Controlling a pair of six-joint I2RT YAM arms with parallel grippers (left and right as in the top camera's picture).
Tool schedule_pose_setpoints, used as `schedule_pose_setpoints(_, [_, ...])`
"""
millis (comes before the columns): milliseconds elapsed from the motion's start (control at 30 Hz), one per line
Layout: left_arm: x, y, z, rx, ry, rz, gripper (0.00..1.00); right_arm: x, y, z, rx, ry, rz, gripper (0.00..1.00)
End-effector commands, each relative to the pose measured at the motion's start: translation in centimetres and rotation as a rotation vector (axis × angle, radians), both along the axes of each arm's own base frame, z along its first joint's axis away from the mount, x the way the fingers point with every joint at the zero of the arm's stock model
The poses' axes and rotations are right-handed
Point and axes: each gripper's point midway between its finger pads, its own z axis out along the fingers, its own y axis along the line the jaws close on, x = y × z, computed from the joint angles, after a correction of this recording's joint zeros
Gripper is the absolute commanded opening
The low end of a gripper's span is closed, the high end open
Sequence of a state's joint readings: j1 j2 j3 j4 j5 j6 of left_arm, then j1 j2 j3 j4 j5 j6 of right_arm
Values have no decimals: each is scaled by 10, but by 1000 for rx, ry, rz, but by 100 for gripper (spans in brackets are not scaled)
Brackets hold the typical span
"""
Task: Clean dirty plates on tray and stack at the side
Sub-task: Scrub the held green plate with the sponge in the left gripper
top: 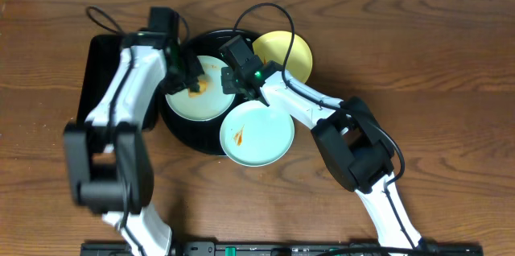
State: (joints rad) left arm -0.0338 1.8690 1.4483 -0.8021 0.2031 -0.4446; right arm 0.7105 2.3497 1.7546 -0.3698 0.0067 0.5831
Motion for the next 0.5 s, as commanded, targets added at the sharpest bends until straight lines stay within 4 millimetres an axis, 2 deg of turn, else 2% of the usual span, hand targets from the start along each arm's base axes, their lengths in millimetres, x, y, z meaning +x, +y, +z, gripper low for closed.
schedule_pose_setpoints(0, [-4,9,49,1,-106,6,7,1,-3,-5,-16,1,-4,1])
schedule_pose_setpoints(100, [-12,21,67,13,-127,28,8,1,-3,-5,-16,0,-4,3])
schedule_pose_setpoints(233, [-24,37,66,32,-88,56,7,1,-3,-5,-16,0,-4,30])
schedule_pose_setpoints(467, [-35,57,53,52,-27,95,8,1,-2,-5,-32,-13,29,31])
